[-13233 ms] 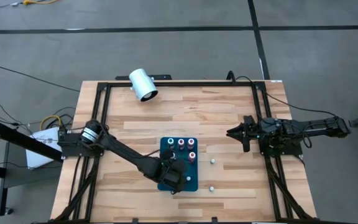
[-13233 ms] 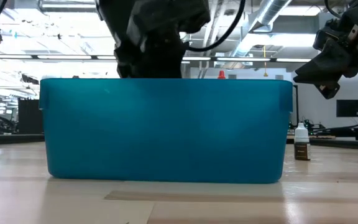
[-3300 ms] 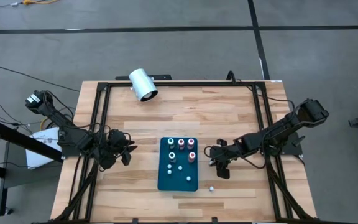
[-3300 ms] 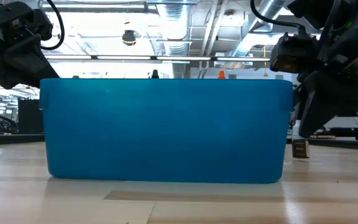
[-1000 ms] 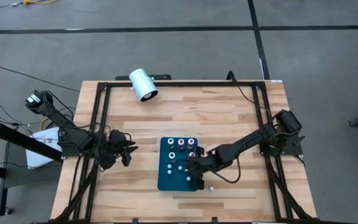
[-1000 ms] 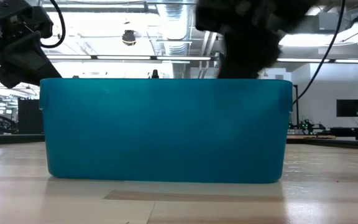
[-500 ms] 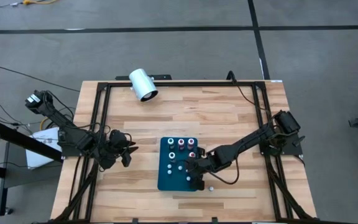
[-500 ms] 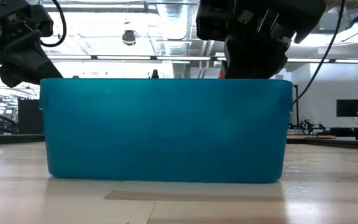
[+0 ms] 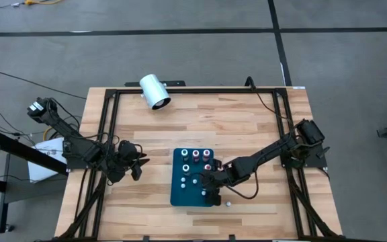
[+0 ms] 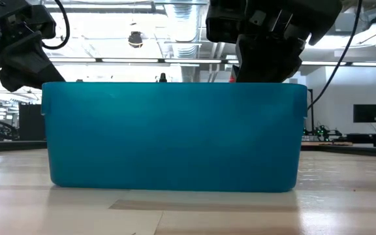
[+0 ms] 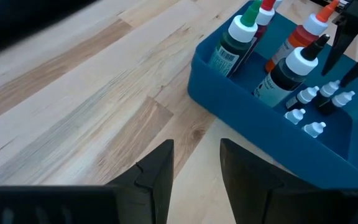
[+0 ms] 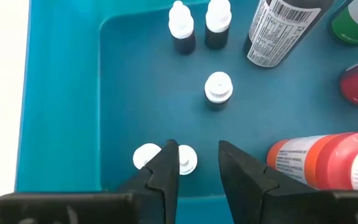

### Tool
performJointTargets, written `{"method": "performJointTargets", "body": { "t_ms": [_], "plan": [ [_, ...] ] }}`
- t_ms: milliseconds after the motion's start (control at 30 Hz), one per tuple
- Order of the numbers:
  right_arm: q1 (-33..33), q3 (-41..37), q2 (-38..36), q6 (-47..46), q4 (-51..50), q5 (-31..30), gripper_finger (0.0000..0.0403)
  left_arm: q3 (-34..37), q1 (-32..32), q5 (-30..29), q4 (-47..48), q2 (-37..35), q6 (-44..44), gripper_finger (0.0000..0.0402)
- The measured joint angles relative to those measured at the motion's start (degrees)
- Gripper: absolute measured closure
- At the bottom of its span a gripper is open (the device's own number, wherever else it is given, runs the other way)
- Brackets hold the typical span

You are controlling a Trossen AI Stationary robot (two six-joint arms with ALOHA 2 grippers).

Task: Pick & Place food coloring
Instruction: Put the small brown food coloring bottle into the blue container, then put the small green food coloring bottle into the blue container

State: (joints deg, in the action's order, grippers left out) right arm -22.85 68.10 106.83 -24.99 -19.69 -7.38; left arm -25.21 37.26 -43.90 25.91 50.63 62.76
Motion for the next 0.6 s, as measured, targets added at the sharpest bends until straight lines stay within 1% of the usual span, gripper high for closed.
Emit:
{"method": "performJointTargets", "body": {
  "t_ms": [267, 400, 600],
  "plan": [
    [0.00, 0.00, 0.00, 0.11, 0.01, 0.11, 0.0277, 0.00, 0.00, 0.01, 0.00, 0.00, -0.02, 0.0281],
    [0.00, 0.12, -0.69, 0.11, -0.67, 0.11, 0.0273, 0.00, 0.00, 0.00, 0.00, 0.00, -0.20, 0.0281],
    [0.00, 5.95, -0.76, 1.46, -9.64, 0.07, 0.0281, 0.00, 0.00, -0.03, 0.02, 0.00, -0.22, 0.0281]
  ]
}}
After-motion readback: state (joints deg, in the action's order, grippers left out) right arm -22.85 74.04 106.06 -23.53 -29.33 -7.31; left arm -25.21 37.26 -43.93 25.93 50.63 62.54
